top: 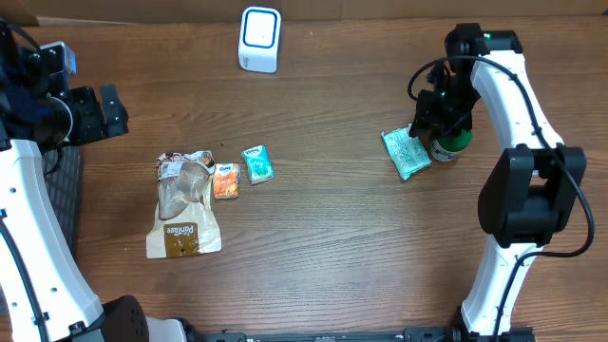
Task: Scan the item barcode
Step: 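Open the right gripper and move it back toward center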
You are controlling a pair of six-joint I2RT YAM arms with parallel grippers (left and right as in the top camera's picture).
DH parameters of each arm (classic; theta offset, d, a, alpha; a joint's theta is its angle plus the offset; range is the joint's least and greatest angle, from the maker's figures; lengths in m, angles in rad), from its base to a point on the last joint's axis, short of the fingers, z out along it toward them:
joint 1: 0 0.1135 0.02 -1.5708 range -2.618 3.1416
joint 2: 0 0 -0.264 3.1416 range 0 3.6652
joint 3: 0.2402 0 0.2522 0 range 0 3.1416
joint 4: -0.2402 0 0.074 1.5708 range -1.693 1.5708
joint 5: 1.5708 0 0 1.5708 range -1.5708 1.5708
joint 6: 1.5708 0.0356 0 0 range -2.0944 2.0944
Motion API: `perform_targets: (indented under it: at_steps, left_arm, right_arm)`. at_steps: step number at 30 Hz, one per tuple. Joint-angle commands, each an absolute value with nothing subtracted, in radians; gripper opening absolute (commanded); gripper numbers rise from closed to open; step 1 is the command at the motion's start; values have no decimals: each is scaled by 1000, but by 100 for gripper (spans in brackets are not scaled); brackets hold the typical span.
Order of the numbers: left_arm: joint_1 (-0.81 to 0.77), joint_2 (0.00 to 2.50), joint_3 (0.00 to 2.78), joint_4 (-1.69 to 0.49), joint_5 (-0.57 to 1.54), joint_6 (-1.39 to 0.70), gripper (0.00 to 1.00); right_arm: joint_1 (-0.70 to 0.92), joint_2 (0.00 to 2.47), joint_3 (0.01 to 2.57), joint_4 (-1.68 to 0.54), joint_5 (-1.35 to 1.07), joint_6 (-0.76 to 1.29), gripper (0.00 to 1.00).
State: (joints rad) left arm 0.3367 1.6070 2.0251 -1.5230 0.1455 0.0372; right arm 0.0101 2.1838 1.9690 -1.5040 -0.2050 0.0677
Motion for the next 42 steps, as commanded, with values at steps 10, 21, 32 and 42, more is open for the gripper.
perform_targets:
  at_steps: [10,21,32,42]
  left_arm:
    - [345,1610,2037,-1522,149,60,100]
    - [345,1610,2037,-1522,149,60,100]
    - [345,1610,2037,-1522,149,60,100]
    - [345,1610,2037,-1522,149,60,100]
  right_arm:
    - [142,2056,2339,-1694,-249,-1,37]
    - [296,1813,2326,-1665,-458,0,75]
    - [456,1821,1761,-1022,-447,229,72]
    - [527,1880,1407,-613,-421,243,56]
